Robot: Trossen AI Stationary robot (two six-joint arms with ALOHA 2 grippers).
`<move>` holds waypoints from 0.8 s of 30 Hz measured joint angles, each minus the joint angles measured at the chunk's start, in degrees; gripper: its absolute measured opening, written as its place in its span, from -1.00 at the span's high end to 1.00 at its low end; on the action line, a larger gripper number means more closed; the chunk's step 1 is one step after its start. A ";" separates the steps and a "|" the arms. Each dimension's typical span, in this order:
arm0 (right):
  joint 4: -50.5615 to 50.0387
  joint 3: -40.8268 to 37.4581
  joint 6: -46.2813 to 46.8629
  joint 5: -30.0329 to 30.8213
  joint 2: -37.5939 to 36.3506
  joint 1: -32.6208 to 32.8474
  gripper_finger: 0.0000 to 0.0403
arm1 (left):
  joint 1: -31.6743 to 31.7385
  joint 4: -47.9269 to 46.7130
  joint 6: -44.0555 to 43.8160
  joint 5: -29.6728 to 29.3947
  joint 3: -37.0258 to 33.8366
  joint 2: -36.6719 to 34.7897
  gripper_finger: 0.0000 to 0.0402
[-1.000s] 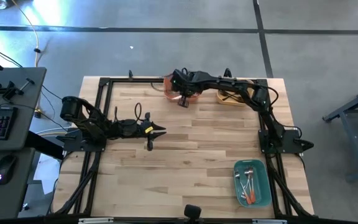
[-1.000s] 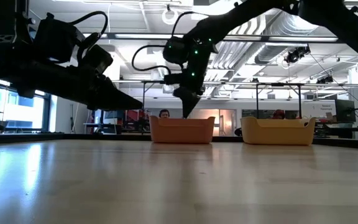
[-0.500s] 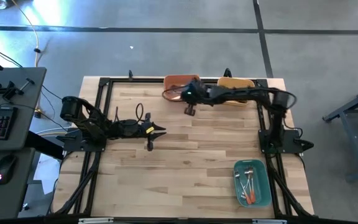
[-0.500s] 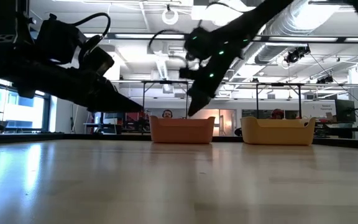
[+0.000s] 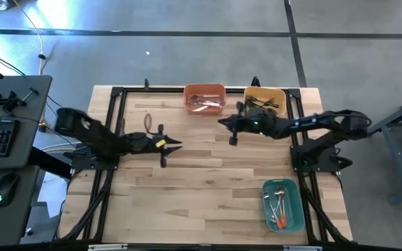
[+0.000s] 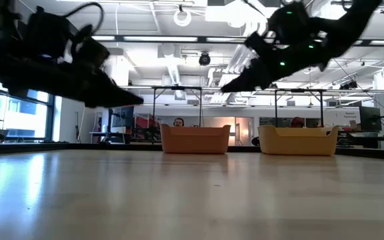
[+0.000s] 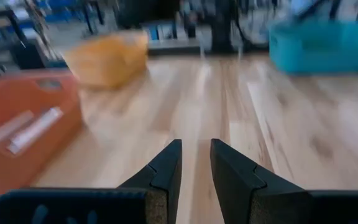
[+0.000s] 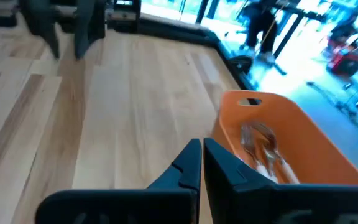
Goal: Sort silverware by color (type)
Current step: Return to Home Position
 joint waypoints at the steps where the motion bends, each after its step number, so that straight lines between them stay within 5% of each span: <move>1: 1.78 -2.01 0.09 0.07 -1.45 -0.04 1.00 | 0.21 0.40 0.00 0.02 -0.89 -1.88 0.63; 7: 3.76 -10.03 2.00 0.41 -9.96 0.39 1.00 | 0.61 -0.28 0.24 0.33 -7.37 -13.88 0.63; 18: 4.26 -18.24 1.70 0.94 -21.34 1.38 1.00 | 0.62 -14.11 2.24 0.37 -7.44 -28.45 0.63; 24: 13.39 -26.16 1.64 1.06 -25.63 1.38 1.00 | 0.72 -21.82 2.57 0.11 -7.50 -34.48 0.63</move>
